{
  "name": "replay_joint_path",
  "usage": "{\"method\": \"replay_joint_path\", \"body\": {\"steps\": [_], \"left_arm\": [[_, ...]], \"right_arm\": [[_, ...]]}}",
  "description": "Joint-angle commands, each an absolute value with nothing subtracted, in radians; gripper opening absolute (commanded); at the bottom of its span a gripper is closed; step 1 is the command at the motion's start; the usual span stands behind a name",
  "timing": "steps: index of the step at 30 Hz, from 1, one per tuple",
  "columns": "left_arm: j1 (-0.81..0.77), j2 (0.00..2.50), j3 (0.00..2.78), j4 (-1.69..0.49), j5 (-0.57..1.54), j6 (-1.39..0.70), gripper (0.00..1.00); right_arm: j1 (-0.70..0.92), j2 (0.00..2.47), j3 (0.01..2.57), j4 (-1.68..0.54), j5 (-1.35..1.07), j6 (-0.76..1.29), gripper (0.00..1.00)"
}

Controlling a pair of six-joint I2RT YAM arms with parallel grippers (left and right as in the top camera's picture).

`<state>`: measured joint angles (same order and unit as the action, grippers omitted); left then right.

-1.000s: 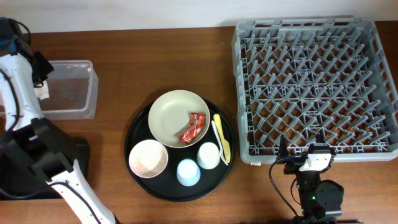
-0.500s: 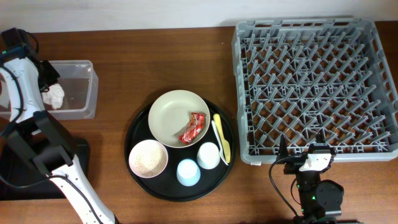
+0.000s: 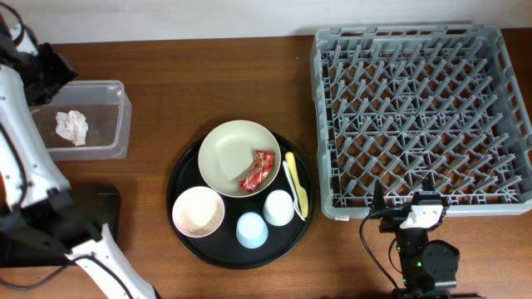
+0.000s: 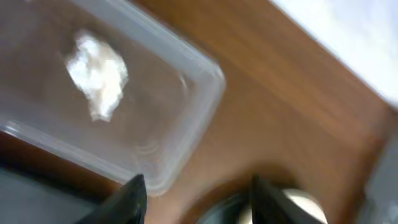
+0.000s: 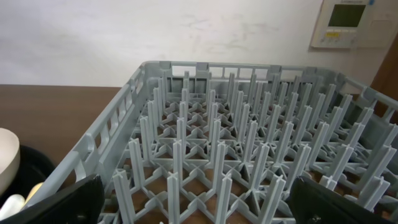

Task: Sort waste into correct bins and load items into the dishwasher rack
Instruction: 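Move the left gripper back to the plate and grasp the red wrapper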

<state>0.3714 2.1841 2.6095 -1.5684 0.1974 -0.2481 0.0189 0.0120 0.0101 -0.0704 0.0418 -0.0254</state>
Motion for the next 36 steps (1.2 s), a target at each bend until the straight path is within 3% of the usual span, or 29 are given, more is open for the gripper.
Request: {"method": "replay_joint_path", "body": {"steps": [1,7,16,28,36], "left_arm": [[0.216,2.131,2.617,-1.688,0.244,-0.250,0.53],[-0.121,2.130,2.562,-1.688,0.262,-0.207,0.43],[-0.490,2.130,2.213,-1.605,0.106,-0.274,0.39],[-0.524,2.130,1.748,-1.240,0.089,-0.370,0.39],[-0.524,2.130,1.694,-1.181,0.117,-0.420,0.43]], "right_arm": [[0.026,0.006,0.006,-0.076,0.058,-0.020,0.98],[0.026,0.006,0.006,-0.076,0.058,-0.020,0.98],[0.026,0.006,0.006,-0.076,0.058,-0.021,0.98],[0.026,0.006,0.006,-0.076,0.058,-0.020,0.98],[0.026,0.006,0.006,-0.076,0.058,-0.021,0.98]]}}
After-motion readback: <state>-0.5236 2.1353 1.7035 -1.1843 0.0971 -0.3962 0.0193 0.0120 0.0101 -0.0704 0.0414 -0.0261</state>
